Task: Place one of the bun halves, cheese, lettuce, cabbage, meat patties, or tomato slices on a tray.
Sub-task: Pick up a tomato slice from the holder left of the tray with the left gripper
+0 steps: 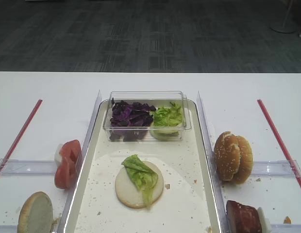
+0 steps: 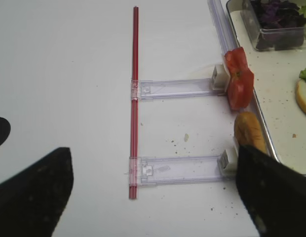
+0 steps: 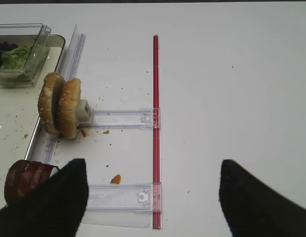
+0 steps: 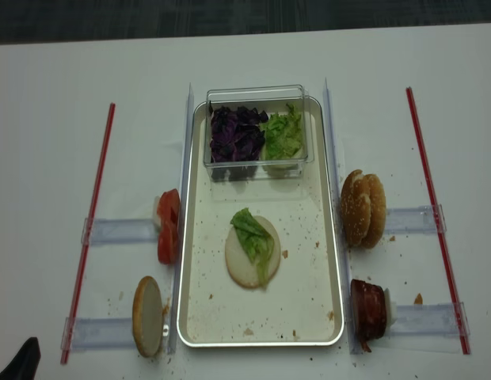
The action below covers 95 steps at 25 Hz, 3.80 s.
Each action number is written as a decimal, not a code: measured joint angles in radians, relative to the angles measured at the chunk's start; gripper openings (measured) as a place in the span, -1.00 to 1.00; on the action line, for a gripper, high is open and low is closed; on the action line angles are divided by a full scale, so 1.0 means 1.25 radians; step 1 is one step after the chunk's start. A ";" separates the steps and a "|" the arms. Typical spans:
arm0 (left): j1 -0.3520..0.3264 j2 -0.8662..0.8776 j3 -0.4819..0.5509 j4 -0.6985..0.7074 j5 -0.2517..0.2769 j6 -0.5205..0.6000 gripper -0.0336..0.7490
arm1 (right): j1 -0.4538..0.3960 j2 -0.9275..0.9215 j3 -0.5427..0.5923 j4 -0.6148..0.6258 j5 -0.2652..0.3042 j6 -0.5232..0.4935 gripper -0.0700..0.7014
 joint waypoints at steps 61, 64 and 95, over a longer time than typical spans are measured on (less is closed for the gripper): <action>-0.036 1.323 -0.489 -0.128 -0.103 0.084 0.66 | 0.000 0.000 0.000 0.000 0.000 0.000 0.66; -0.051 1.352 -0.490 -0.123 -0.107 0.087 0.66 | 0.000 0.000 0.000 0.000 0.000 0.000 0.66; -0.255 1.360 -0.587 -0.162 -0.045 0.015 0.35 | 0.000 0.000 0.000 0.000 0.000 0.005 0.66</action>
